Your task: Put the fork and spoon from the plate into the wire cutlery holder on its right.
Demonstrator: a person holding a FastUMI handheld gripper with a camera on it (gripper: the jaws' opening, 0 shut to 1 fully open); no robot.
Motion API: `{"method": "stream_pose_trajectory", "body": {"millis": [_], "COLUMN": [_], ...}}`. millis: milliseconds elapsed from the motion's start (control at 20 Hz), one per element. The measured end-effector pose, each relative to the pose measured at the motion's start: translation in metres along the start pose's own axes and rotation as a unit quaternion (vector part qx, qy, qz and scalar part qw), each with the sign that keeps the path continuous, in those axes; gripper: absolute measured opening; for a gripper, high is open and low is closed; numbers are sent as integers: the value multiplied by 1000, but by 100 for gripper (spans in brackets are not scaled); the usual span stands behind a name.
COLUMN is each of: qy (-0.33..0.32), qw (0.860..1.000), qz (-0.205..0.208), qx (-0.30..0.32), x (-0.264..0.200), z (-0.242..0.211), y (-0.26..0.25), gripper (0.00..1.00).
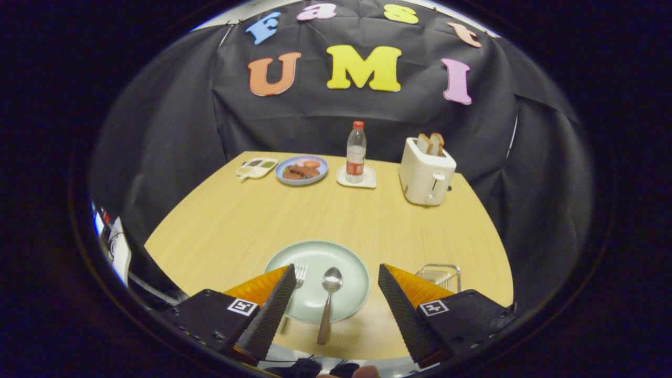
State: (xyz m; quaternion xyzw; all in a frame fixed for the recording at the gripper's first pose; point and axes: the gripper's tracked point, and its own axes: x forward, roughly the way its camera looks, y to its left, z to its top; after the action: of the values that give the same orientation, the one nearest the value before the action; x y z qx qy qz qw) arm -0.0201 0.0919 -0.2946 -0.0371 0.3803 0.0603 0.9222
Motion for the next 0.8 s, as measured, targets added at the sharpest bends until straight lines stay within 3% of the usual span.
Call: {"method": "stream_pose_trajectory", "body": {"millis": [400, 450, 500, 700, 800], "qy": [91, 100, 107, 137, 152], "qw": [996, 995, 994, 990, 988], "qz": [-11, -10, -13, -26, -24], "qx": [18, 14, 11, 8, 22], "x": [57, 60, 63, 77, 84], "z": [-71, -77, -81, -97, -107], "y": [15, 17, 16, 14, 16], "gripper": [92, 87, 73, 52, 32]}}
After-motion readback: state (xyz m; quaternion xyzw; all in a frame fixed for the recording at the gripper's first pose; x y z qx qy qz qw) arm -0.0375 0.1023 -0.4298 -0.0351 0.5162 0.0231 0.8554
